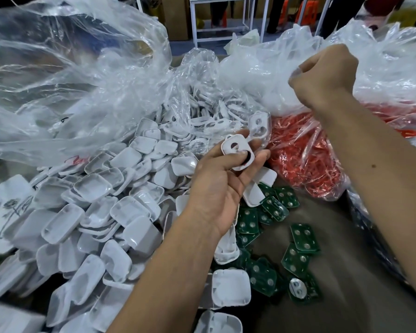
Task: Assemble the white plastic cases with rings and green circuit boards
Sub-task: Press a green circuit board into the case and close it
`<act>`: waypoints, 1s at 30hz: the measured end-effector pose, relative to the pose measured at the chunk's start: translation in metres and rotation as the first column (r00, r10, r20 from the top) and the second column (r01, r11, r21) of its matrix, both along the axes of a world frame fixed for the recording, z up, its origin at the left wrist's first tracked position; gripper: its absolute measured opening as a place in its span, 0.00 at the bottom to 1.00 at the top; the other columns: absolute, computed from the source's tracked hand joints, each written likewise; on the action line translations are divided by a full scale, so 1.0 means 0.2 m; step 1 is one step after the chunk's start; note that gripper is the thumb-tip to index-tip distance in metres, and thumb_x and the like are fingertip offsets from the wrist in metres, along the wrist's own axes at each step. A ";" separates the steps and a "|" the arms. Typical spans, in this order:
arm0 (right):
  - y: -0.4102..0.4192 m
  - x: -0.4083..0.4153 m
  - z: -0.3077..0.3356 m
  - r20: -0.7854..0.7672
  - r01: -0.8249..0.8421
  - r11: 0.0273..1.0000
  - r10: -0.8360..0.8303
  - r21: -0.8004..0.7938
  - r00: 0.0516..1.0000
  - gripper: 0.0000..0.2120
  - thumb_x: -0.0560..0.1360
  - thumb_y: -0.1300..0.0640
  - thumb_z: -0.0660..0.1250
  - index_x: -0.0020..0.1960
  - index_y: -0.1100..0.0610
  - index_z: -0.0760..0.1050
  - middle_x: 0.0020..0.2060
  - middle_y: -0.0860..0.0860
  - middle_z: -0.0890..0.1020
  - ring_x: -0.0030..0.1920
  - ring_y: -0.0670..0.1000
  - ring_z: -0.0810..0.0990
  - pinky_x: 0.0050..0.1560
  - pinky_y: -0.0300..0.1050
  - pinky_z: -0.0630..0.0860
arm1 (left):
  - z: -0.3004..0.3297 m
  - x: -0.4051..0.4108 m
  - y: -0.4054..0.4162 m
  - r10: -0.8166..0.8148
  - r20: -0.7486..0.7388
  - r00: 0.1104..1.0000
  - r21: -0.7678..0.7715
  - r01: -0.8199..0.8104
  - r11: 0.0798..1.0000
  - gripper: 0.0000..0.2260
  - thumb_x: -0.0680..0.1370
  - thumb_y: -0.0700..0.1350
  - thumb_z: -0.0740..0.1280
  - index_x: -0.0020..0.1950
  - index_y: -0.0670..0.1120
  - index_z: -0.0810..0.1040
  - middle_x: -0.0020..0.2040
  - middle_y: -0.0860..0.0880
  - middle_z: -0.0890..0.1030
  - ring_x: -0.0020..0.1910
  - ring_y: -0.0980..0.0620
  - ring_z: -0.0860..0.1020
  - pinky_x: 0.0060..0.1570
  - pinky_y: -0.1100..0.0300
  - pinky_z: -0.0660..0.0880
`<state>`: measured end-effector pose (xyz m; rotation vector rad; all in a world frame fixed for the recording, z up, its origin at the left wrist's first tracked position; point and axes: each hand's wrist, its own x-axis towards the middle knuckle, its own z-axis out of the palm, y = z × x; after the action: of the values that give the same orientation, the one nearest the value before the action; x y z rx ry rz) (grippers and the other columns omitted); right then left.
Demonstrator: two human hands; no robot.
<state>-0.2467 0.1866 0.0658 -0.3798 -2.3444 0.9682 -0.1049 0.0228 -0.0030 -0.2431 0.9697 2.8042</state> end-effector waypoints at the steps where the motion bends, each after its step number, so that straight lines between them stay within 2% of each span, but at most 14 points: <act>1: 0.00 -0.01 0.00 -0.006 0.000 1.000 0.000 -0.012 1.000 0.08 0.76 0.61 0.74 0.55 0.57 0.86 0.55 0.55 0.86 0.56 0.55 0.85 0.59 0.49 0.83 | 0.00 0.00 0.00 0.000 0.001 1.000 -0.002 0.000 1.000 0.15 0.80 0.26 0.59 0.63 0.33 0.78 0.54 0.35 0.85 0.47 0.42 0.87 0.43 0.61 0.83; 6: 0.02 -0.03 0.00 -0.018 0.001 0.994 -0.003 -0.113 1.000 0.08 0.78 0.60 0.70 0.54 0.61 0.85 0.53 0.55 0.86 0.54 0.56 0.85 0.56 0.50 0.84 | 0.01 0.00 -0.01 0.012 -0.014 1.000 -0.029 -0.012 1.000 0.12 0.80 0.25 0.58 0.60 0.31 0.77 0.56 0.34 0.85 0.48 0.38 0.87 0.42 0.62 0.83; 10: 0.00 0.01 0.02 -0.149 0.016 0.999 -0.023 -0.047 0.989 0.08 0.80 0.61 0.67 0.52 0.60 0.85 0.46 0.54 0.84 0.52 0.52 0.86 0.47 0.39 0.78 | 0.01 -0.01 0.00 0.024 -0.025 0.999 -0.080 -0.026 0.996 0.13 0.80 0.25 0.58 0.61 0.29 0.77 0.56 0.34 0.85 0.48 0.37 0.87 0.42 0.62 0.83; 13: -0.02 0.13 0.02 -0.214 -0.108 0.993 0.116 0.048 0.970 0.10 0.79 0.62 0.67 0.58 0.59 0.84 0.51 0.54 0.86 0.50 0.51 0.86 0.52 0.43 0.82 | 0.01 -0.01 -0.01 0.008 -0.024 1.000 -0.076 -0.010 0.997 0.13 0.81 0.25 0.58 0.63 0.29 0.76 0.57 0.34 0.85 0.48 0.37 0.87 0.42 0.61 0.83; 15: -0.04 0.24 -0.02 -0.245 -0.213 0.969 0.237 0.122 0.940 0.11 0.78 0.63 0.66 0.56 0.58 0.85 0.48 0.52 0.86 0.45 0.50 0.86 0.51 0.43 0.83 | 0.01 -0.01 -0.01 -0.003 -0.015 1.000 -0.068 0.002 0.998 0.12 0.81 0.25 0.58 0.63 0.30 0.76 0.57 0.34 0.84 0.48 0.36 0.87 0.42 0.60 0.83; 18: -0.05 0.43 -0.12 -0.127 -0.331 0.931 0.351 0.153 0.928 0.08 0.78 0.62 0.69 0.52 0.55 0.86 0.42 0.47 0.84 0.39 0.40 0.82 0.43 0.27 0.77 | 0.02 -0.01 -0.02 -0.011 -0.006 1.000 -0.093 0.011 0.996 0.10 0.81 0.25 0.59 0.57 0.31 0.77 0.56 0.33 0.84 0.50 0.35 0.86 0.46 0.56 0.85; 19: -0.04 0.47 -0.16 -0.046 -0.365 0.918 0.376 0.154 0.925 0.07 0.78 0.61 0.70 0.51 0.54 0.86 0.42 0.46 0.85 0.39 0.38 0.82 0.42 0.27 0.76 | 0.02 -0.01 -0.02 -0.011 -0.002 1.000 -0.112 0.010 0.994 0.09 0.81 0.25 0.59 0.56 0.31 0.78 0.56 0.32 0.84 0.51 0.35 0.86 0.50 0.54 0.85; 21: -0.01 0.53 -0.23 0.106 -0.422 0.891 0.410 0.165 0.906 0.04 0.77 0.58 0.73 0.46 0.53 0.87 0.40 0.47 0.86 0.40 0.43 0.84 0.43 0.33 0.78 | 0.02 -0.01 -0.02 -0.011 0.007 1.000 -0.149 0.012 0.989 0.08 0.81 0.26 0.60 0.55 0.31 0.78 0.56 0.32 0.84 0.53 0.33 0.85 0.54 0.50 0.83; 23: 0.00 0.56 -0.28 0.167 -0.464 0.870 0.438 0.168 0.883 0.02 0.75 0.53 0.77 0.44 0.51 0.86 0.37 0.43 0.85 0.38 0.41 0.83 0.39 0.26 0.73 | 0.02 0.00 -0.03 -0.018 0.020 1.000 -0.168 0.021 0.986 0.07 0.82 0.28 0.61 0.55 0.31 0.77 0.56 0.31 0.83 0.55 0.33 0.84 0.55 0.49 0.82; 25: 0.01 0.58 -0.31 0.070 -0.459 0.868 0.454 0.192 0.888 0.04 0.75 0.52 0.78 0.47 0.51 0.87 0.37 0.43 0.84 0.37 0.39 0.80 0.38 0.22 0.70 | 0.03 0.00 -0.04 -0.032 0.039 0.999 -0.129 0.037 0.991 0.07 0.84 0.34 0.62 0.57 0.30 0.76 0.55 0.30 0.83 0.53 0.32 0.85 0.55 0.48 0.83; 27: 0.00 0.58 -0.32 -0.104 -0.448 0.857 0.485 0.254 0.869 0.04 0.76 0.58 0.77 0.50 0.56 0.87 0.40 0.48 0.84 0.38 0.42 0.80 0.43 0.27 0.74 | 0.04 0.01 -0.05 -0.024 0.065 0.998 -0.062 0.028 0.998 0.13 0.85 0.40 0.62 0.61 0.30 0.74 0.53 0.30 0.84 0.52 0.33 0.85 0.54 0.45 0.83; 29: -0.02 0.60 -0.32 -0.205 -0.494 0.812 0.565 0.311 0.799 0.03 0.76 0.60 0.77 0.50 0.58 0.86 0.42 0.50 0.84 0.39 0.45 0.80 0.44 0.33 0.75 | 0.04 0.01 -0.05 -0.009 0.085 0.996 -0.058 0.014 0.998 0.19 0.85 0.45 0.62 0.65 0.29 0.73 0.55 0.29 0.83 0.56 0.34 0.84 0.54 0.45 0.83; 30: -0.03 0.61 -0.32 -0.214 -0.535 0.776 0.615 0.333 0.759 0.04 0.76 0.59 0.77 0.51 0.57 0.87 0.42 0.49 0.83 0.39 0.43 0.79 0.43 0.32 0.74 | 0.04 0.01 -0.05 -0.005 0.090 0.996 -0.085 0.013 0.996 0.21 0.85 0.47 0.62 0.66 0.29 0.73 0.58 0.30 0.82 0.58 0.35 0.83 0.54 0.46 0.83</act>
<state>-0.1249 0.1804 0.0021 0.6142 -2.2713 0.8878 -0.1035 0.0129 0.0056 -0.3717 1.0684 2.7204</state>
